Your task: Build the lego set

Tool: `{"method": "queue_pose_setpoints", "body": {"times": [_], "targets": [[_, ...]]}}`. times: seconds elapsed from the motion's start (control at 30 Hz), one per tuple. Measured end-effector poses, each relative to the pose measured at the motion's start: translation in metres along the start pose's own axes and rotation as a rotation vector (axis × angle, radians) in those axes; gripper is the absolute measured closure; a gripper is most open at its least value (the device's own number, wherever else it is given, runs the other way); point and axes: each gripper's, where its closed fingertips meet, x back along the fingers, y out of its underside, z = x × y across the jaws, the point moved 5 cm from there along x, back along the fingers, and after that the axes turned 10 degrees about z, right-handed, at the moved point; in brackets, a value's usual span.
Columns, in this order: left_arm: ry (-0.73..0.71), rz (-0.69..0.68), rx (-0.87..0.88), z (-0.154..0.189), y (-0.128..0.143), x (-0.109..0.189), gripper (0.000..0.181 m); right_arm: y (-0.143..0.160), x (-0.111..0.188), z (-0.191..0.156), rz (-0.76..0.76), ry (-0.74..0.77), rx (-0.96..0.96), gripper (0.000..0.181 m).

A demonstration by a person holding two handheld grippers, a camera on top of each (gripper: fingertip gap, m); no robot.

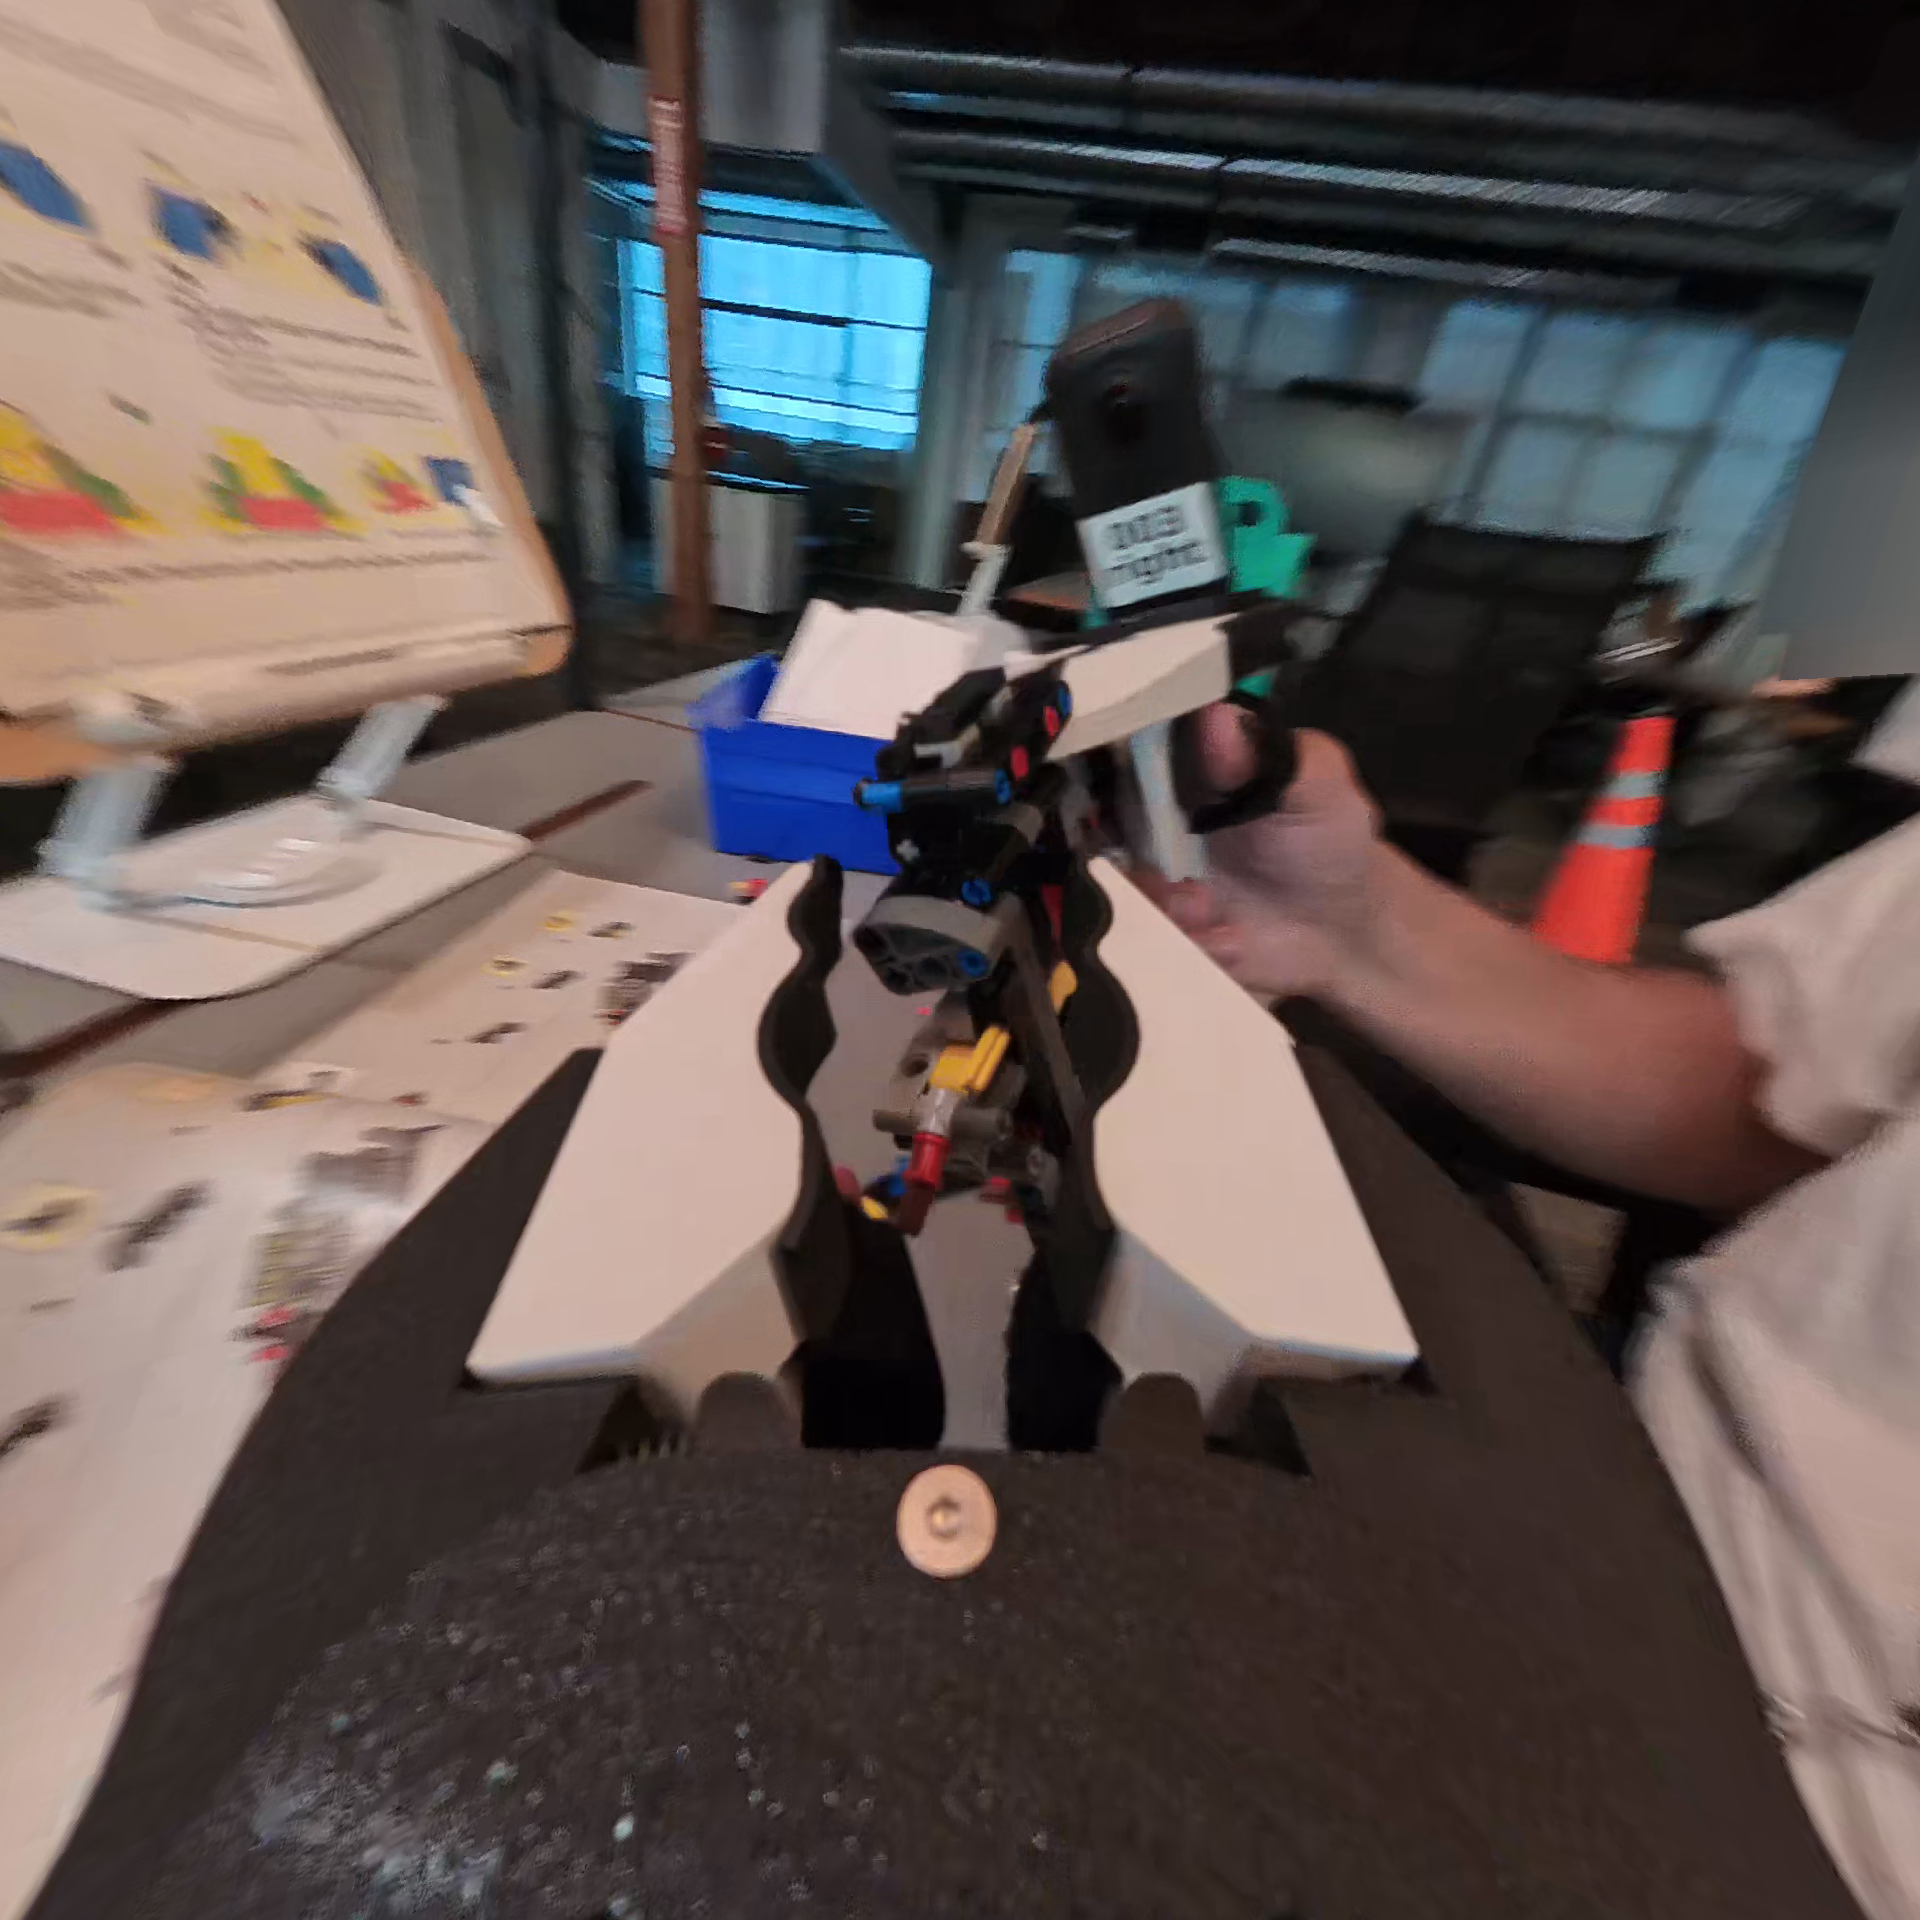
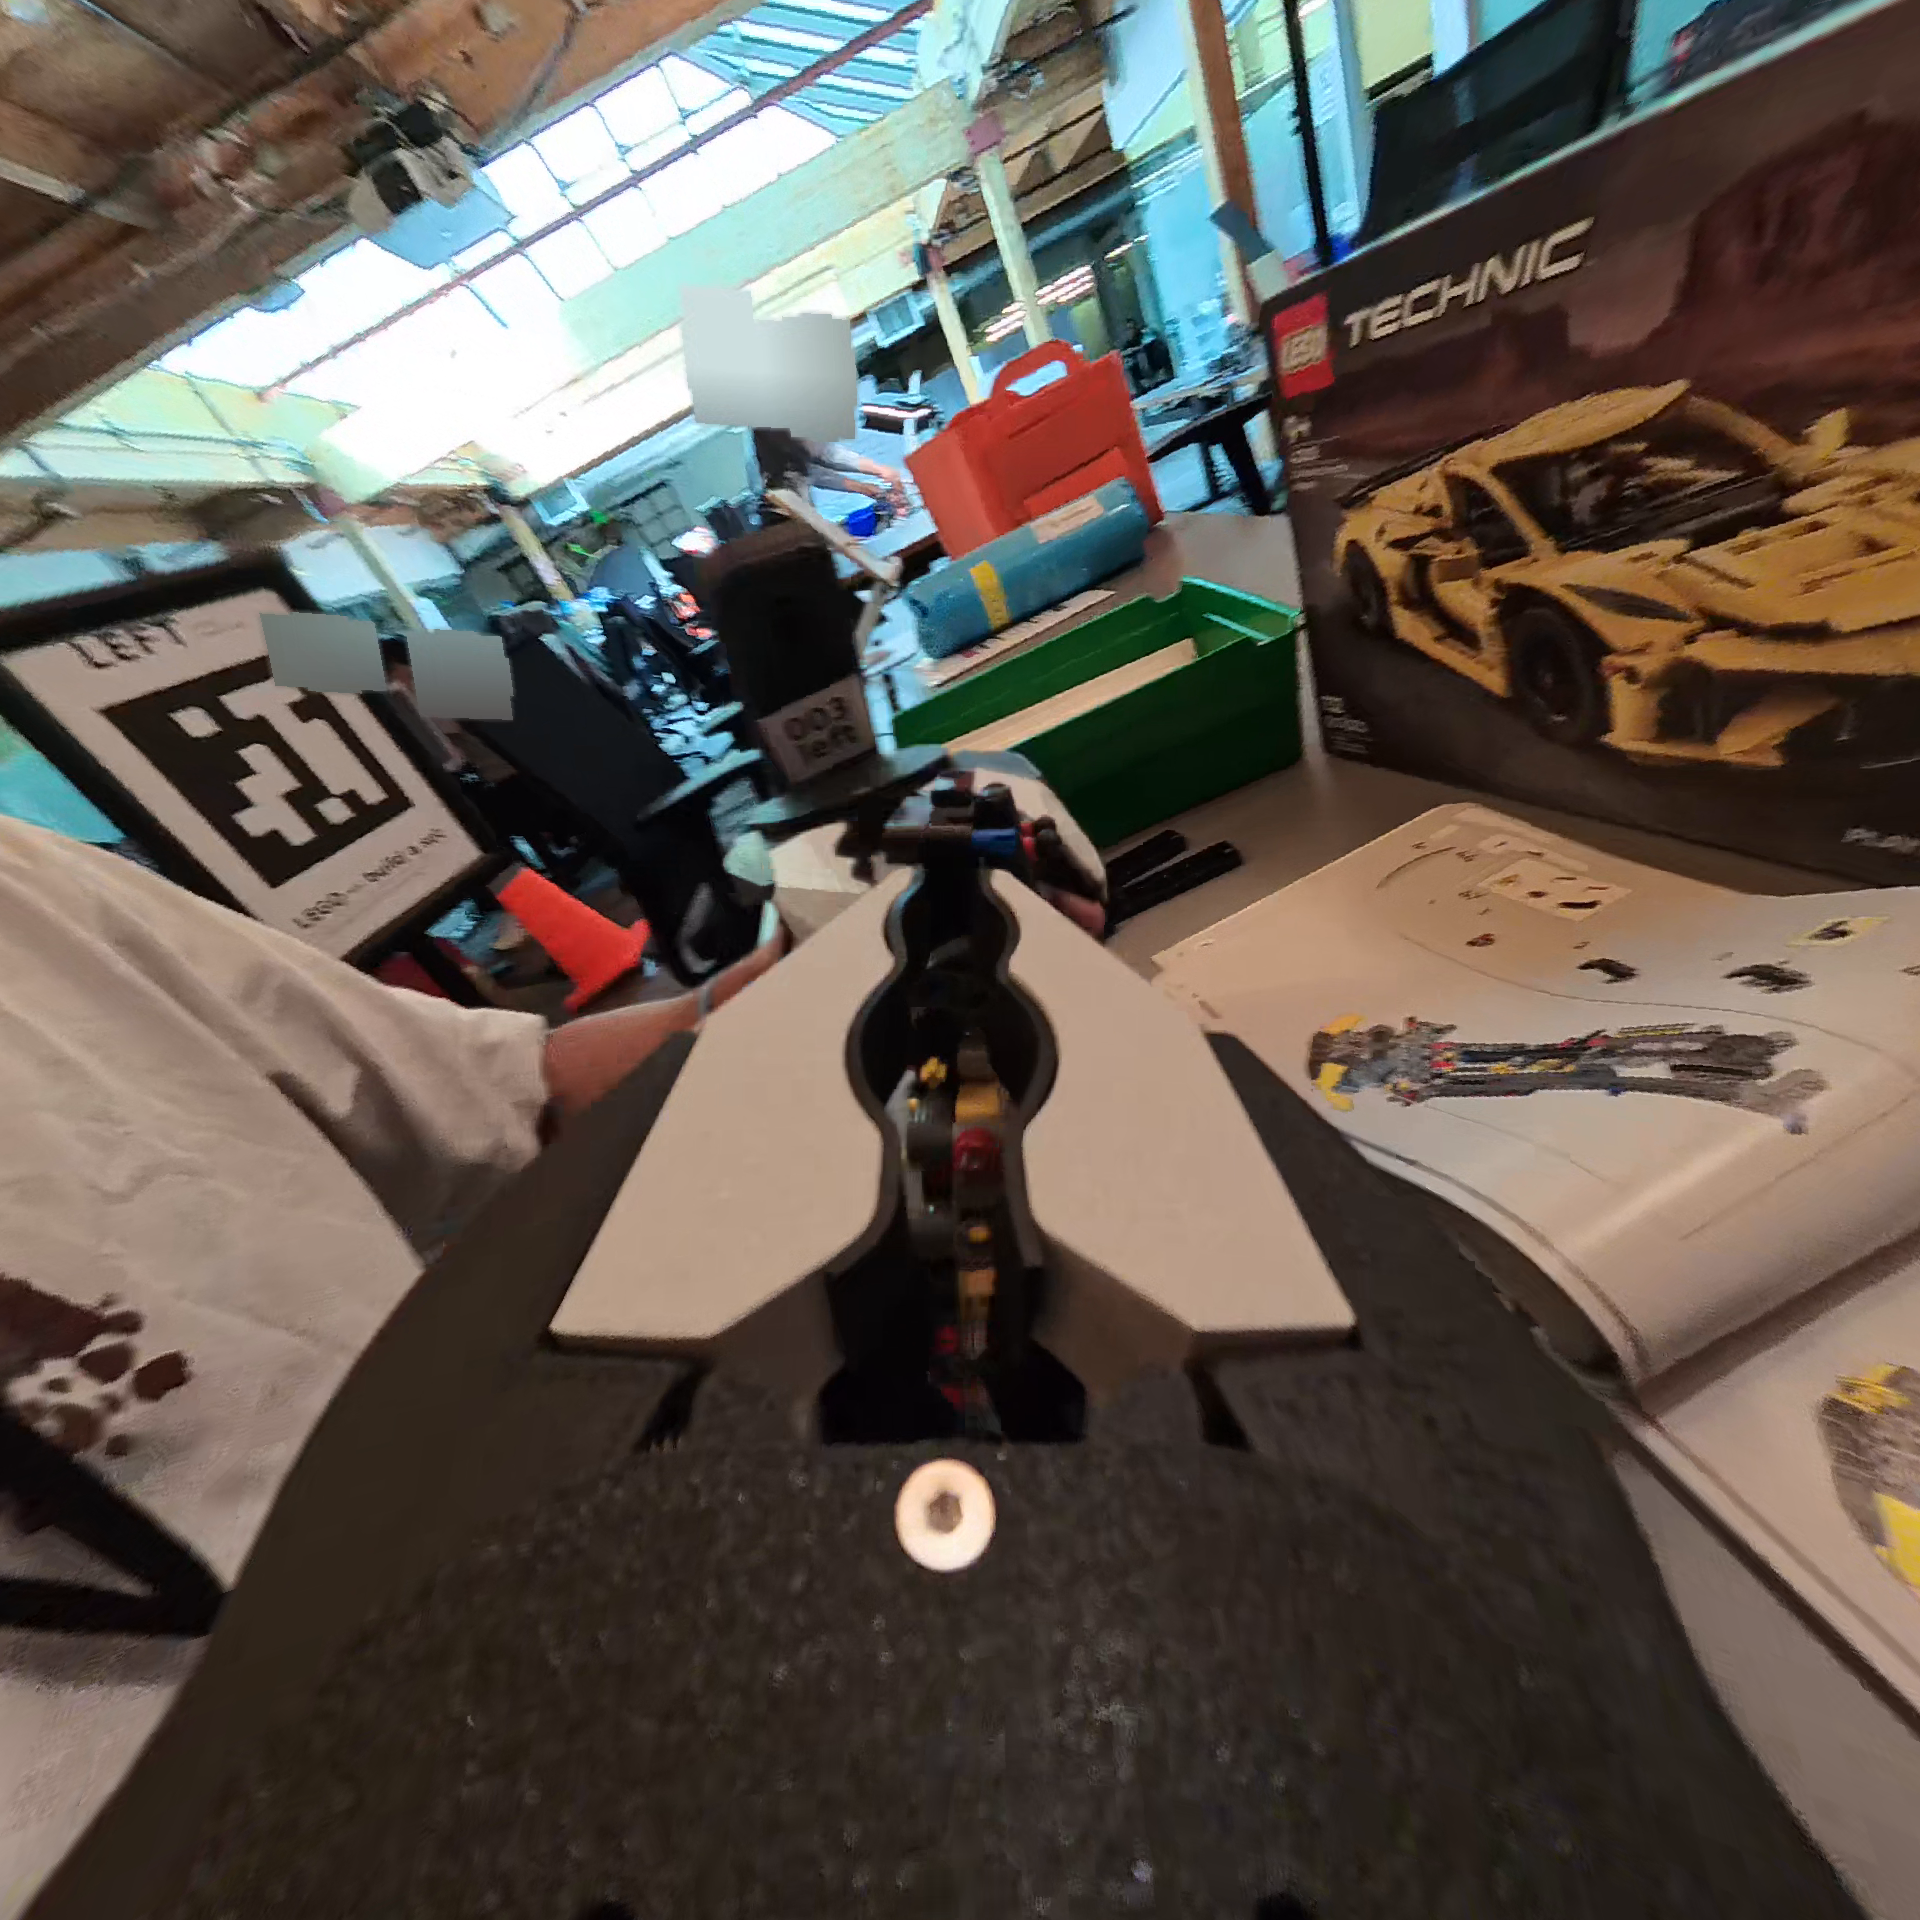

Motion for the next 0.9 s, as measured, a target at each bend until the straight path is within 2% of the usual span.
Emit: {"method": "queue_pose_setpoints", "body": {"times": [0.1,0.23,0.4,0.6,0.9], "targets": [[-0.147,0.027,-0.125,0.000,-0.014,0.005,0.136,-0.002,-0.004,-0.005,-0.013,0.113,0.166,0.175],[-0.195,0.052,-0.117,0.000,-0.018,0.006,0.141,-0.004,-0.008,-0.011,-0.012,0.192,0.296,0.175],[-0.107,0.074,-0.070,0.003,-0.021,0.009,0.157,-0.003,-0.008,-0.013,-0.017,0.127,0.230,0.175],[-0.050,0.080,-0.160,0.010,-0.020,0.012,0.162,-0.002,-0.001,-0.011,0.005,-0.022,0.109,0.175],[0.065,0.097,-0.156,0.026,-0.019,0.011,0.165,0.004,0.011,-0.017,0.046,-0.239,0.065,0.175]]}}
